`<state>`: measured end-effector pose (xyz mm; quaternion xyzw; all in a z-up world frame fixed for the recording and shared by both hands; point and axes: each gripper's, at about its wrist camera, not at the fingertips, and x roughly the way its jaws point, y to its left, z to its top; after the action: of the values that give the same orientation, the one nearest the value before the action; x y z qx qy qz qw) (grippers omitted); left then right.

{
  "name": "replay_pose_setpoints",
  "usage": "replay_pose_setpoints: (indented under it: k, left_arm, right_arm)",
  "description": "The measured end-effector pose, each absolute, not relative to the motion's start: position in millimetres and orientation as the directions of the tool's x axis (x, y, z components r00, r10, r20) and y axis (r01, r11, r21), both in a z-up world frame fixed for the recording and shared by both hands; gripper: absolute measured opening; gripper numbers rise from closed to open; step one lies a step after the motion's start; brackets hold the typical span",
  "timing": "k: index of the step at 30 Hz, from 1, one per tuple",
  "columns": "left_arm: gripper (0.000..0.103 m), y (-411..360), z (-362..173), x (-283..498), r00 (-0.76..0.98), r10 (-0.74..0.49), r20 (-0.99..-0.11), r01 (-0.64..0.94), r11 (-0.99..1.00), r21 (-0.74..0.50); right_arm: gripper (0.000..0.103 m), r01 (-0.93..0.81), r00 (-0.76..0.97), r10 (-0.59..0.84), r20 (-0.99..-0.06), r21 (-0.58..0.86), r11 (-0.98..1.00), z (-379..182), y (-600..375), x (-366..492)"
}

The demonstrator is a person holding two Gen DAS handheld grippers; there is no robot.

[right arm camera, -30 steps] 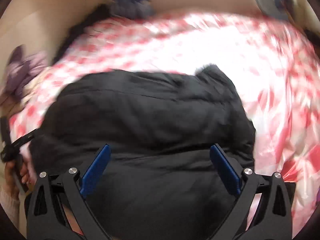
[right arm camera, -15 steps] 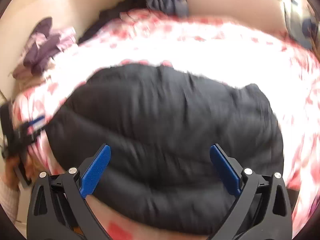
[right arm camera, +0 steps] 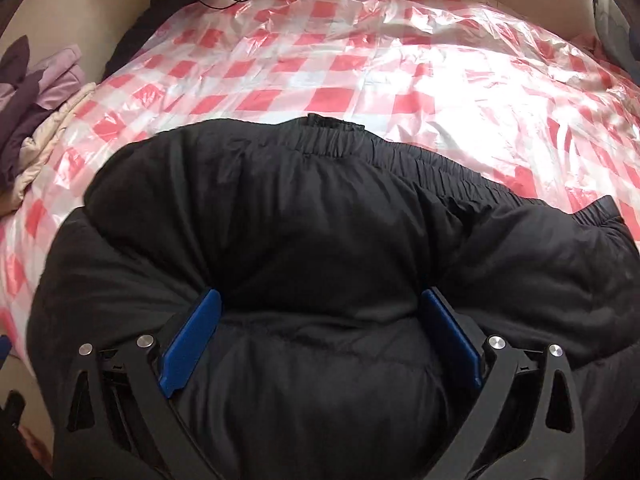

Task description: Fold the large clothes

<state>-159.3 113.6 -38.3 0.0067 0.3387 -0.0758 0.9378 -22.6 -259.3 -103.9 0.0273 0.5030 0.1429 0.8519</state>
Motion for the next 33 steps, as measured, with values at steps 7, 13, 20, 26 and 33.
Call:
replay_pose_setpoints:
  k: [7,13,20,26,33]
  left_arm:
    - [0.088,111.1,-32.6,-172.3,0.754,-0.174,-0.633,0.166,0.983,-0.072]
    - [0.088,174.4,-61.4,-158.1,0.59,-0.484,-0.646,0.025,0.811,-0.584]
    - [0.09,228.1,-85.5,-170.6,0.566,-0.55,-0.614,-0.142,0.668,-0.73]
    - [0.091,203.4,-107.3,-159.4,0.487,-0.651,-0.583,-0.142,0.599,-0.788]
    - [0.092,168.3,-132.8,-123.0,0.462,-0.72,-0.518,-0.166,0.504,-0.848]
  right_arm:
    - [0.096,-0.48,0.483,0.417,-0.77,0.165,0.862,-52.5,-240.8,-166.8]
    - [0.096,-0.683,0.471,0.326,-0.82,-0.106,0.723,-70.1,-196.8,-252.8]
    - [0.096,-0.681,0.536,0.169,-0.827,-0.306,0.665,-99.6,-165.9,-264.8]
    - [0.096,-0.528,0.451,0.298,-0.842,0.018,0.849,-104.3,-200.5,-213.7]
    - [0.096,-0.425,0.396,0.443,-0.804,0.267,0.865,-106.6,-242.3,-195.0]
